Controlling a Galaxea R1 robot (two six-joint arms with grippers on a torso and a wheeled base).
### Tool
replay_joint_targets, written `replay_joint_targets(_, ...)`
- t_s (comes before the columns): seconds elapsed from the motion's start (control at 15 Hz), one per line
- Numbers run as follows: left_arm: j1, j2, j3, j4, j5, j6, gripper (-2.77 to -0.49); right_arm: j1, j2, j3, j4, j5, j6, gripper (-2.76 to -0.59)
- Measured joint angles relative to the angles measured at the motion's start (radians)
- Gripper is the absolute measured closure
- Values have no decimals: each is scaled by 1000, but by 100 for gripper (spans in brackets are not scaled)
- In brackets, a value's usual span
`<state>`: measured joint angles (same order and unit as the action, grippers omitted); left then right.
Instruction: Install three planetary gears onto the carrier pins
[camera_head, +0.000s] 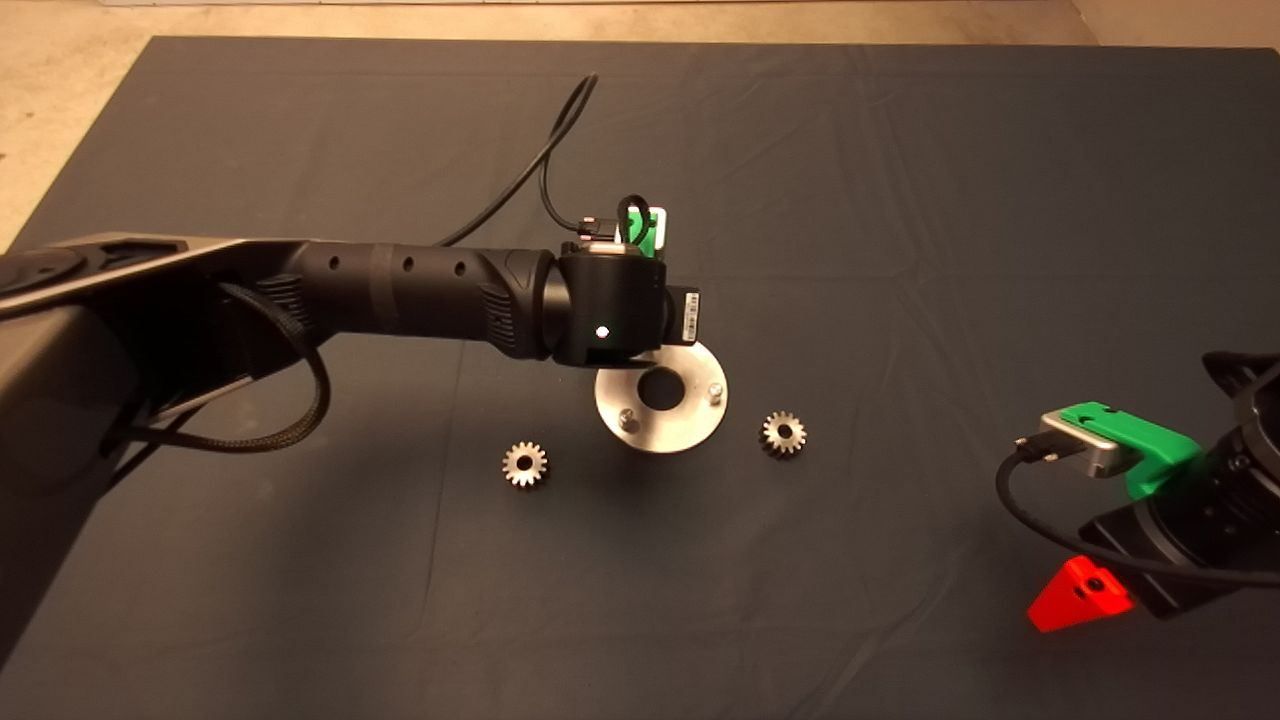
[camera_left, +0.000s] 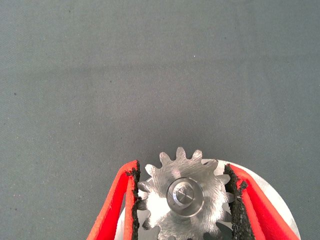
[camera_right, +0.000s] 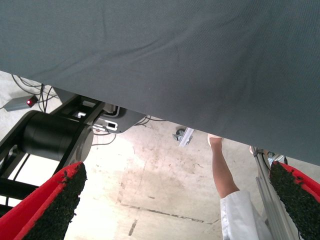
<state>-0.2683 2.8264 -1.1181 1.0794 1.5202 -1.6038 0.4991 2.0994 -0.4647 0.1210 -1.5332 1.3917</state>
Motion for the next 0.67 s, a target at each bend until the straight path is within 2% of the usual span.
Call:
replay_joint_targets(0.27, 16, 3, 0, 16, 0, -4, -88, 0, 0, 0, 0, 0, 0, -273)
replay_joint_targets(0.67, 21, 3, 0, 22, 1, -4, -88, 0, 0, 0, 0, 0, 0, -273)
